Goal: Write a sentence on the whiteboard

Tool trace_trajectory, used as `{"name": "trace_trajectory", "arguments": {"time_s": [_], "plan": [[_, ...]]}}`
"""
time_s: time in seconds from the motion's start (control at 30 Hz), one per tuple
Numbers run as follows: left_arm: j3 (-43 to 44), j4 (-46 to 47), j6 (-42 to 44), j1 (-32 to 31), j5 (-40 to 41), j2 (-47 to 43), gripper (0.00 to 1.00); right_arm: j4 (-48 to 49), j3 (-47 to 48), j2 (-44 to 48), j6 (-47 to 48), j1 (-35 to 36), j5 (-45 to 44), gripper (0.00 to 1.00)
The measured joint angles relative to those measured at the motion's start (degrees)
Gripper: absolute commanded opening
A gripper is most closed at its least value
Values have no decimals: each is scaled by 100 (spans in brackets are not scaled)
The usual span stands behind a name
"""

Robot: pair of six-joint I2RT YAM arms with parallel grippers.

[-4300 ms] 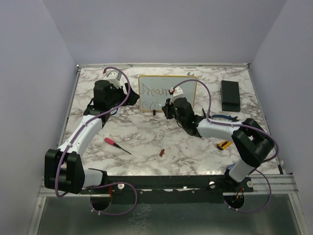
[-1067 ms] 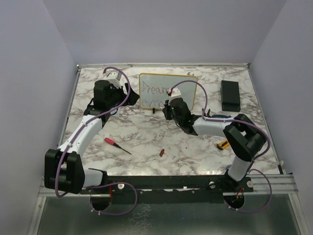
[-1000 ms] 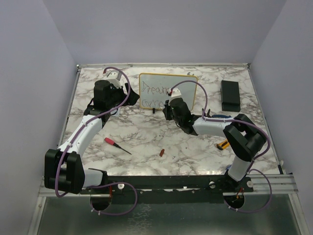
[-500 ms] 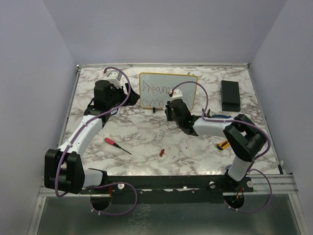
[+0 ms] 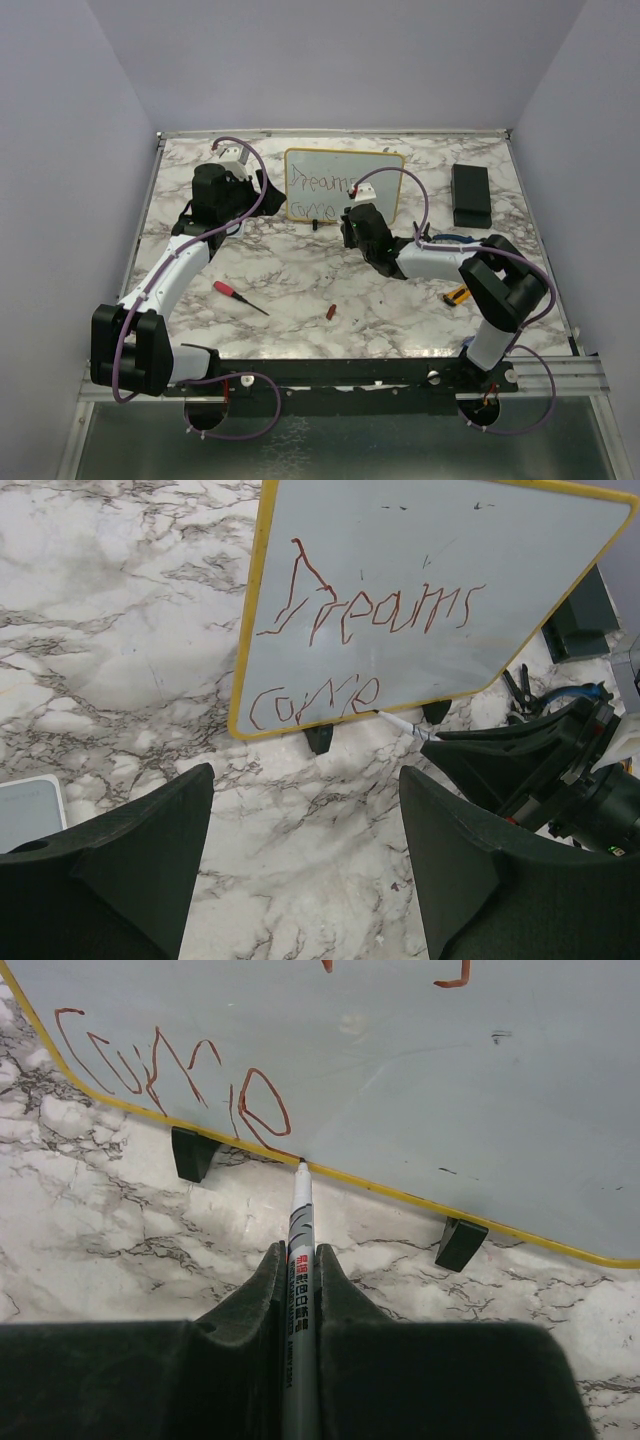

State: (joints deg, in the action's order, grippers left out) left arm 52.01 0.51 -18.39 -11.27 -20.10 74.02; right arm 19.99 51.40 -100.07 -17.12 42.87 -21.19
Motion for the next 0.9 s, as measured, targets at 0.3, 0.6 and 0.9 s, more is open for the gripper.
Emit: {"name": "trace_trajectory", "arguments": {"time_s": [0.3,0.6,0.9], "plan": [[0,0,0,-2,2,0,76,2,-76,109,98,-15,4,1],[-2,0,0,-13,2,0,76,2,-308,616,170,-26,160,1],[-7,0,0,-50,7,0,76,7,-433,1051,223,-195,304,1]]}}
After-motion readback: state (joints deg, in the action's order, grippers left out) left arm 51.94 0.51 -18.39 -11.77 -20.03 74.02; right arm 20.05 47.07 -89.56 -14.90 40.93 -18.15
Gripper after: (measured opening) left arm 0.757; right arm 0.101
